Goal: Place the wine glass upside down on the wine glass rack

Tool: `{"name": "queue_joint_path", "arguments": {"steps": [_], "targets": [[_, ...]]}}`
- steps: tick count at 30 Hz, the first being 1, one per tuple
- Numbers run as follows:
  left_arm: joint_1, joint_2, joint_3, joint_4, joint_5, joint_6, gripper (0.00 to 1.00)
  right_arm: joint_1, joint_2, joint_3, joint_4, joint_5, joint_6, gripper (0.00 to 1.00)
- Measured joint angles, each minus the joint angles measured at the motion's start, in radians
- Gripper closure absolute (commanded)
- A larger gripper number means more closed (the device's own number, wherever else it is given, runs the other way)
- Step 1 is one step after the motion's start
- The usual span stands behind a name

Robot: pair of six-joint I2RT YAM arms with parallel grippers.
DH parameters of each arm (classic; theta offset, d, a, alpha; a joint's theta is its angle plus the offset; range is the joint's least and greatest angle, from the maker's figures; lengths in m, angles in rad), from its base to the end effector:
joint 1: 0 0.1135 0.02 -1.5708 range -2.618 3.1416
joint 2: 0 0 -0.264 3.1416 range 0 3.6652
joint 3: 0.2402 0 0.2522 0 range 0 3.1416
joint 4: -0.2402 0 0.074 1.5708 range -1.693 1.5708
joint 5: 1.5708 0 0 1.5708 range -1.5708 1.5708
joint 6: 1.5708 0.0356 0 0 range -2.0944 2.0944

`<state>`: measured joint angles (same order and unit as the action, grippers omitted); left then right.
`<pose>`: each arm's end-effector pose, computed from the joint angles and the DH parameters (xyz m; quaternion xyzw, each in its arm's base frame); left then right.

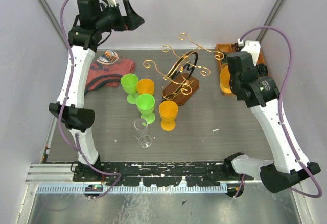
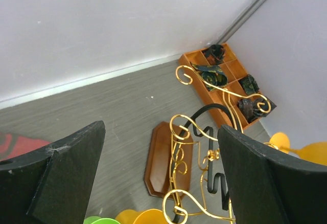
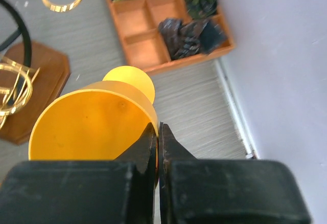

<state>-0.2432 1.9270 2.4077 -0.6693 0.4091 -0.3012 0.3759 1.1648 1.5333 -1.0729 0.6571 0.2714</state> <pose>0.3909 -0.1116 0.5074 0.1075 0.7579 -0.3185 0.5590 0.1945 0.0534 0.4341 0.0904 0.8650 -0.1513 0.4698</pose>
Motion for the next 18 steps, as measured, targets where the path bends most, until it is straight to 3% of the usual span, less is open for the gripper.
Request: {"name": "queue_joint_path", "arguments": {"steps": [5,9,14,18], "targets": [[0.0,0.015,0.007,-0.009,0.016,-0.09,0.01,0.0,0.0,0.052,0.111,0.105,-0.127,0.99],[0.0,0.003,-0.06,0.06,0.043,-0.201,0.01,0.0,-0.042,0.011,0.397,0.063,-0.282,0.99],[0.0,-0.035,-0.251,0.246,0.061,-0.388,0.01,0.0,-0.103,-0.106,0.839,-0.152,-0.452,0.99],[-0.007,-0.047,-0.353,0.388,0.064,-0.547,0.01,0.0,-0.053,-0.178,1.16,-0.346,-0.515,0.99]]}}
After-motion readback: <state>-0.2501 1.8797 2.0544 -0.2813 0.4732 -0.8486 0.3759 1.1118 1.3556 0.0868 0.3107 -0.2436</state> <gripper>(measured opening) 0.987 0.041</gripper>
